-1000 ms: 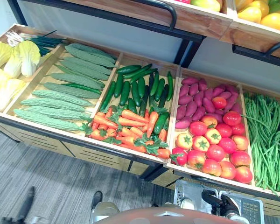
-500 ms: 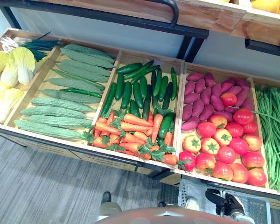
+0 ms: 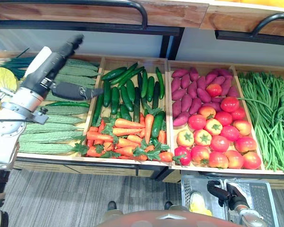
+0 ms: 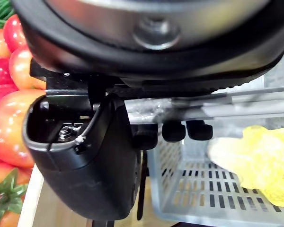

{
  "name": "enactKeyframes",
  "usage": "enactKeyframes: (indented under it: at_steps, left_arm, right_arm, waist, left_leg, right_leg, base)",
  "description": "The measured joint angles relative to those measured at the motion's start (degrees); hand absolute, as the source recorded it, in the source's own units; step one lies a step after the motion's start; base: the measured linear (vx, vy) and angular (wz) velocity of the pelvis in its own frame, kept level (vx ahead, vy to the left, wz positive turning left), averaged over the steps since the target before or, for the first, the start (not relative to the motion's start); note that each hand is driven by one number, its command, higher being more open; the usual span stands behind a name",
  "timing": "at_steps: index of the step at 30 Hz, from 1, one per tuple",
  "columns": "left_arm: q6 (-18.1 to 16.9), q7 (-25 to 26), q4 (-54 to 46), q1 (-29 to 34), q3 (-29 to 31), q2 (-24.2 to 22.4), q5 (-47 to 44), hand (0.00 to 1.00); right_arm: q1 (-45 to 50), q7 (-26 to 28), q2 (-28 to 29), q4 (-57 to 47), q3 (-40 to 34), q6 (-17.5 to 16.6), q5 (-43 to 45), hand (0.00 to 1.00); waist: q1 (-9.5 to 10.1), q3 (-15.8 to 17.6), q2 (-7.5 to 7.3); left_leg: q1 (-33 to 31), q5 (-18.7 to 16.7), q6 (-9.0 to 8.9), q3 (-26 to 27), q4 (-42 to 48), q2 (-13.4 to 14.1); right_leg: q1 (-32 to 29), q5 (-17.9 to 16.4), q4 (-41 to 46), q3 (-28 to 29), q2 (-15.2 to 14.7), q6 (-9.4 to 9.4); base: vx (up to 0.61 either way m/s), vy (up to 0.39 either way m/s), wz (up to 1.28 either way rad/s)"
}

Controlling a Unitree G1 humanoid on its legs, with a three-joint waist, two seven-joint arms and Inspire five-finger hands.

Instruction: Pick vegetable in the basket

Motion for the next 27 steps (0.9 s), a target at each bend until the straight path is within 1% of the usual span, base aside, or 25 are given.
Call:
enactKeyframes:
  at_steps: [2,3,6,11,15,20,23,27]
  left_arm:
    - [0.0,-3.6,-1.3,0.2,-2.3,1.9,0.0,1.0]
    - [0.1,-4.3,-1.8,0.4,-2.5,2.1,0.0,1.0]
    - [0.0,-6.5,-5.8,4.5,-3.1,2.1,0.0,1.0]
    - [0.1,-8.2,-6.7,9.2,-4.5,2.1,0.3,1.0]
    - [1.1,-9.3,-6.6,11.8,-5.1,2.1,0.6,1.0]
    - [1.1,-11.0,-6.6,15.0,-8.2,2.0,3.0,1.0]
    - [1.2,-11.1,-6.0,15.8,-9.7,1.8,5.3,1.0]
    - [1.2,-11.0,-3.4,15.8,-9.7,0.7,7.1,1.0]
  right_arm:
    - [0.6,0.8,0.0,-1.3,0.2,0.0,0.0,0.0]
    - [0.6,0.8,0.0,-1.4,0.3,0.0,0.0,0.0]
    - [0.6,1.6,0.0,-1.7,0.3,0.0,-0.5,0.0]
    - [0.6,2.1,0.0,-1.9,0.5,0.0,-2.2,0.0]
    - [0.6,3.0,0.0,-2.0,0.5,0.0,-2.3,0.0]
    - [0.6,4.2,-0.8,-2.1,0.8,-0.1,-2.4,0.0]
    - [0.6,4.3,-2.1,-2.1,1.8,-0.3,-2.4,0.0]
    - [0.6,4.8,-2.4,-2.1,1.8,-1.0,-2.4,0.0]
  waist:
    - [-0.06,-0.1,-0.04]
    - [-0.09,-0.1,-0.04]
    - [-0.12,-0.8,-0.03]
    - [-0.18,-1.7,-0.33]
    - [-0.14,-1.9,-0.66]
    - [-0.12,-2.3,-0.91]
    - [-0.29,-2.4,-1.13]
    - [-1.02,-2.4,-1.25]
  left_leg:
    - [0.0,0.0,0.04,0.4,0.0,0.0]
    - [0.0,0.0,0.06,0.5,0.0,0.0]
    - [0.2,0.1,0.12,1.4,-0.4,0.0]
    - [0.4,0.2,0.2,2.3,-0.8,-0.2]
    - [0.6,0.2,0.21,2.5,-0.8,-0.2]
    - [1.2,0.5,0.26,3.6,-1.8,-0.3]
    - [1.2,0.6,0.35,4.1,-2.0,-0.4]
    - [1.7,0.7,0.3,4.6,-2.3,-0.4]
  right_leg:
    - [0.0,0.5,-0.5,0.3,0.0,0.07]
    - [-0.1,0.6,-0.5,0.4,0.0,0.08]
    - [-0.2,1.2,-1.5,1.3,0.1,0.2]
    - [-0.5,1.8,-1.9,2.0,0.0,0.22]
    - [0.1,2.7,-3.2,2.3,0.0,0.25]
    - [0.2,3.6,-4.4,3.1,0.1,0.34]
    - [0.2,4.3,-5.5,3.5,0.0,0.4]
    - [0.2,4.4,-5.4,4.1,0.1,0.4]
  base:
    - [-0.03,0.011,-0.09]
    - [-0.04,0.013,-0.1]
    - [-0.02,0.013,-0.12]
    - [0.0,0.015,-0.09]
    - [-0.02,0.012,-0.05]
    - [-0.03,0.012,-0.08]
    - [-0.01,0.011,-0.08]
    - [0.0,0.008,-0.08]
